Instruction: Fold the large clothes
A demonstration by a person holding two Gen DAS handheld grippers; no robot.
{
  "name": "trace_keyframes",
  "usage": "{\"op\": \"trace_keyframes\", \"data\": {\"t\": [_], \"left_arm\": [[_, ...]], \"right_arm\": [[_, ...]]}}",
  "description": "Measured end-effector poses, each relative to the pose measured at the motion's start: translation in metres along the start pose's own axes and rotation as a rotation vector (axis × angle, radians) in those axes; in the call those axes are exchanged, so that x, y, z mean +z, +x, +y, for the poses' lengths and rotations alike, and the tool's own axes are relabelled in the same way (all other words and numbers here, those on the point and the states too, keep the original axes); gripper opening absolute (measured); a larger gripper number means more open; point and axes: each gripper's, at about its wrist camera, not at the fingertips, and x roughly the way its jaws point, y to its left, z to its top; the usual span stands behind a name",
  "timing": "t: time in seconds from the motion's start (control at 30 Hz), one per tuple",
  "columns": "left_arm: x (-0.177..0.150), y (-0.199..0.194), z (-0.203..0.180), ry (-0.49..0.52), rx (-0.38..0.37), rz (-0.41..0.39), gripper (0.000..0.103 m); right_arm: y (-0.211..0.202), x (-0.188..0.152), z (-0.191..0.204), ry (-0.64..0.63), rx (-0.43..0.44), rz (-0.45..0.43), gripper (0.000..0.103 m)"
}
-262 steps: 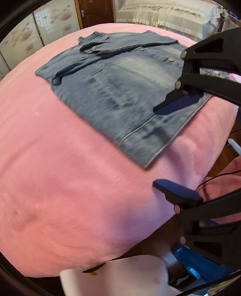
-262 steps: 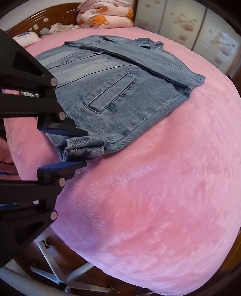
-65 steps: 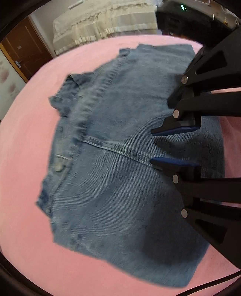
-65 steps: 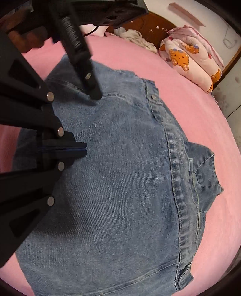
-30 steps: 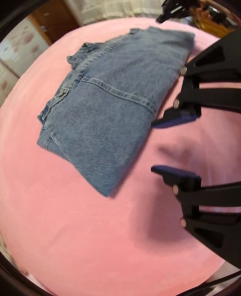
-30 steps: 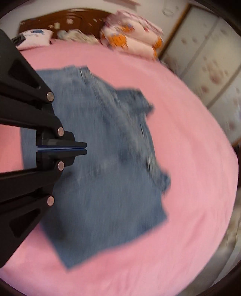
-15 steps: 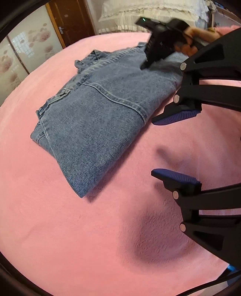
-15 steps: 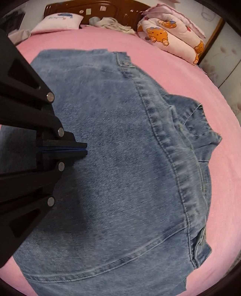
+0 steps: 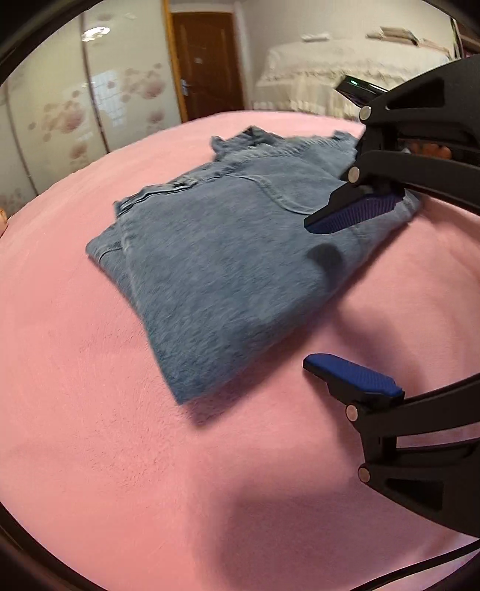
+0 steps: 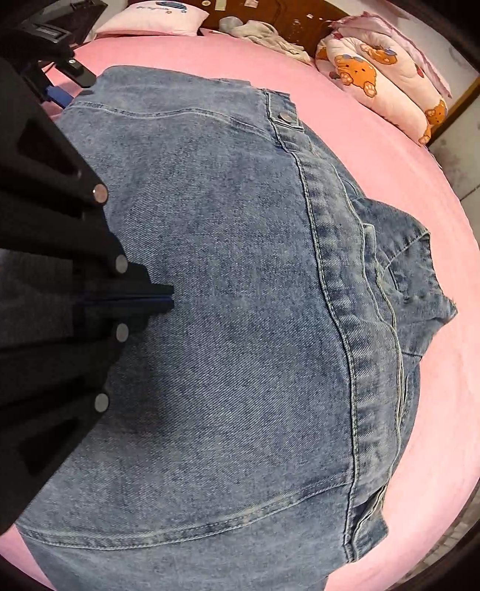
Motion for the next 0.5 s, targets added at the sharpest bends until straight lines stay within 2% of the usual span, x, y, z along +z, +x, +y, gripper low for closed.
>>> {"op": "trace_keyframes", "data": {"t": [0.3, 0.5], "left_arm": [[0.04, 0.032, 0.006, -0.052, -0.17, 0.014, 0.066], [0.06, 0.051, 0.002, -0.056, -0.182, 0.079, 0.066]], "right_arm": [[-0.005, -0.008, -0.001, 0.032, -0.03, -0.059, 0.0], [-0.004, -0.012, 0.008, 0.081, -0.079, -0.094, 0.0]]}}
